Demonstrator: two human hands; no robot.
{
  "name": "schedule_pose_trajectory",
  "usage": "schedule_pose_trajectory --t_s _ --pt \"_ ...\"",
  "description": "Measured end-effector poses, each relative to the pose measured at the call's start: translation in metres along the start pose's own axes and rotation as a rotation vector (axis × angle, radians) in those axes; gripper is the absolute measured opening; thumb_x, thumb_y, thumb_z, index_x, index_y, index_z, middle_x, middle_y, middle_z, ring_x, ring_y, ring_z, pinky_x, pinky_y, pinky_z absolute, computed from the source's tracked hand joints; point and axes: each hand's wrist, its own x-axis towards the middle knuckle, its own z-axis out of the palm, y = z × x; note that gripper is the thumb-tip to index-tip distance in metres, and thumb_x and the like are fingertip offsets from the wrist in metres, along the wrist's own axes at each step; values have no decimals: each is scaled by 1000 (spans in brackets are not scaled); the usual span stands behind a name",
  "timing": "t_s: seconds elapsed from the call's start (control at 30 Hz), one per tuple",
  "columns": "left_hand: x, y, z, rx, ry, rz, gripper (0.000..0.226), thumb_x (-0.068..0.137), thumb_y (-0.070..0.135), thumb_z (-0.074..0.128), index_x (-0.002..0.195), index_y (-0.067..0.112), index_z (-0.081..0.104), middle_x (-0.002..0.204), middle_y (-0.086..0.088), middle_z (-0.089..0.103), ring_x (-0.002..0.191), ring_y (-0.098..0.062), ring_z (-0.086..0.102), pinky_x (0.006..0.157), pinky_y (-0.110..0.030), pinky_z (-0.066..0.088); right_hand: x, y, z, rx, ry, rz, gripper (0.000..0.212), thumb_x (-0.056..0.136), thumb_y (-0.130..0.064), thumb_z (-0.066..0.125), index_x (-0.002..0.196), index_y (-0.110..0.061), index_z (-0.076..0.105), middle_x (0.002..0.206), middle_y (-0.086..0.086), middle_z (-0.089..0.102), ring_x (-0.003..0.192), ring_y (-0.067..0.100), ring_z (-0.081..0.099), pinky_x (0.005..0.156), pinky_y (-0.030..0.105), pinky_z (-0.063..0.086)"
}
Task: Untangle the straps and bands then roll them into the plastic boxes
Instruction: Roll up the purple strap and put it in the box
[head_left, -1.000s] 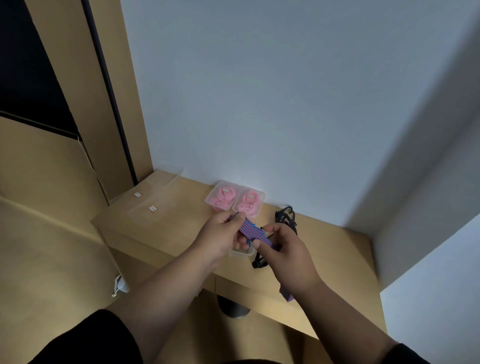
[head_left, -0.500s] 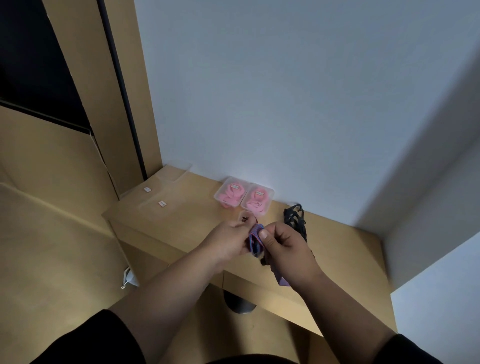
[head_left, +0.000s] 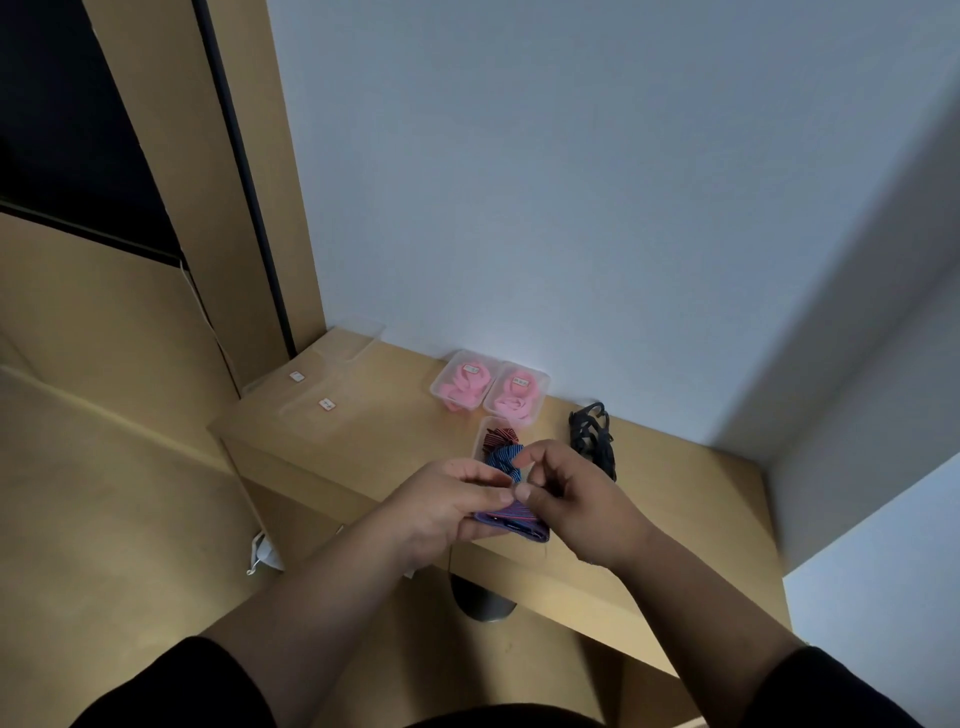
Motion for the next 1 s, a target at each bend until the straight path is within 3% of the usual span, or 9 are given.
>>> schedule_pose_trajectory --t_s 0.07,0.17,0.3,0.4,0.57,0.7,0.83,0.9,1.0 --pt "-2 -2 1 -28 2 -19 13 87 -6 67 99 -1 66 82 -13 72 72 -21 73 58 -25 57 1 4 -2 -38 13 -8 15 100 -22 59 103 -36 57 79 4 60 66 4 52 63 23 44" --pt "-3 -2 0 -120 8 -27 13 87 -7 64 99 -2 65 81 -14 71 69 -22 73 58 -26 58 -2 6 -7 12 -4 -94 11 98 -26 64 104 -35 62 80 -2 60 72 2 54 68 18 45" --pt "-7 0 -6 -259 -20 -40 14 86 -5 63 100 -1 63 80 -15 72 66 -22 72 54 -25 58 -2 9 -14 -11 -84 -215 37 76 -41 82 110 -38 68 99 -13 62 95 10 61 84 21 48" --pt "-9 0 -11 -355 -53 -54 32 76 2 67 107 -3 63 88 -19 72 70 -25 74 55 -26 59 -1 12 -15 -44 -52 -292 51 74 -43 82 123 -37 66 105 -20 60 102 8 61 91 16 44" --pt "-14 -3 -13 -426 -163 -120 38 79 8 61 114 -6 62 93 -24 72 70 -27 74 57 -25 60 -2 12 -5 123 8 -215 43 82 -33 76 124 -31 68 102 -25 63 100 5 62 90 20 46" --pt "-19 7 -15 -358 -266 -176 24 80 8 58 98 -3 70 85 -24 71 57 -20 68 53 -25 59 -4 13 5 272 18 -106 39 83 -32 72 122 -30 67 96 -22 64 95 3 63 87 24 48" --pt "-18 7 -22 -229 -436 -192 20 85 15 66 97 4 77 89 -21 68 64 -18 65 57 -25 58 -5 11 7 336 -5 -85 58 77 -64 74 122 -27 68 95 -14 67 86 6 62 80 21 49" --pt "-15 2 -23 -211 -410 -177 19 82 14 66 96 6 76 82 -15 64 63 -18 62 56 -25 54 -5 11 9 417 -31 -31 67 73 -68 75 123 -26 68 91 -7 69 70 14 54 65 23 47" --pt "-13 -5 -21 -255 -338 -141 22 81 12 62 101 4 67 77 -15 64 60 -19 62 53 -27 53 -3 12 8 423 -37 -26 67 80 -67 70 129 -22 65 89 1 68 68 19 49 63 28 48"
